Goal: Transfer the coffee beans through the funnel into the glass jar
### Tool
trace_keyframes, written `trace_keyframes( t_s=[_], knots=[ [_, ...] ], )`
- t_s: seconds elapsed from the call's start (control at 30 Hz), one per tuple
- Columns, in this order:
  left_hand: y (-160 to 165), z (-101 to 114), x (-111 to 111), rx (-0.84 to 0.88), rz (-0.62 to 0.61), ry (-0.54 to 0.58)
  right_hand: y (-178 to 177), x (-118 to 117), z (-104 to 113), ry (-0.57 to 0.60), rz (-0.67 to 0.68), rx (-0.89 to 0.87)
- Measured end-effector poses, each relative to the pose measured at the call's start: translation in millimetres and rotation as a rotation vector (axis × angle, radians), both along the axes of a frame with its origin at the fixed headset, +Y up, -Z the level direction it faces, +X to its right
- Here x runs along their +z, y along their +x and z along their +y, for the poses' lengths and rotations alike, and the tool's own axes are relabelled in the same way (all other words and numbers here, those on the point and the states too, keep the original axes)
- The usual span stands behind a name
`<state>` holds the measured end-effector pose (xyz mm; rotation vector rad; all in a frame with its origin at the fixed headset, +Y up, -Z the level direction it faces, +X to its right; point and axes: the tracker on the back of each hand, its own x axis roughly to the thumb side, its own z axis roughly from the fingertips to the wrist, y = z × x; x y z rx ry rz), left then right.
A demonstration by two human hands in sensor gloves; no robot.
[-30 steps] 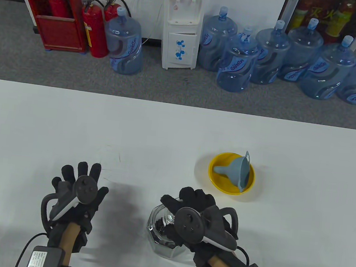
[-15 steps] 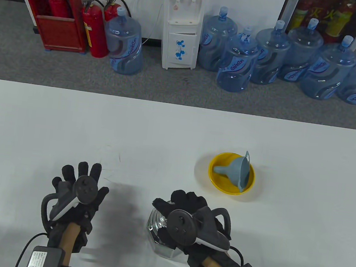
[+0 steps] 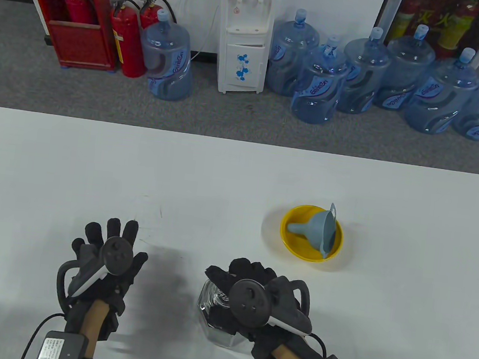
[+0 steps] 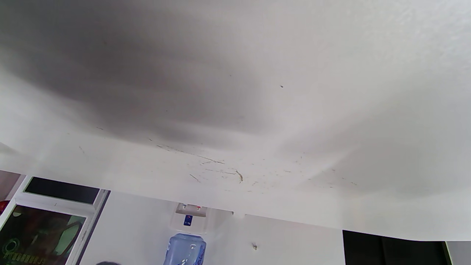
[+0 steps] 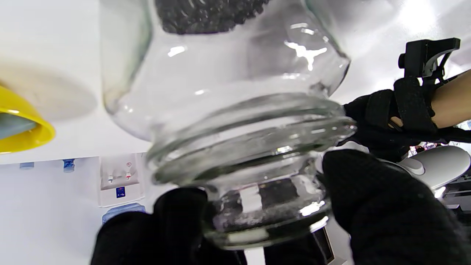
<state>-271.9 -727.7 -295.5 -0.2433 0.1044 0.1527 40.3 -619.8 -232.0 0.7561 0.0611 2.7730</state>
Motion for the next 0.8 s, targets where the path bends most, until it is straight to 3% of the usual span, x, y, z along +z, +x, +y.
trace_keyframes(
  t_s=[0.43, 0.8],
  knots=[
    [4, -1, 1, -0.011, -0.007, -0.01, 13, -2, 8, -0.05, -0.026, -0.058],
    [10, 2, 4, -0.009, -0.036, 0.047, 67, 14, 29, 0.282, -0.173, -0.416]
  ],
)
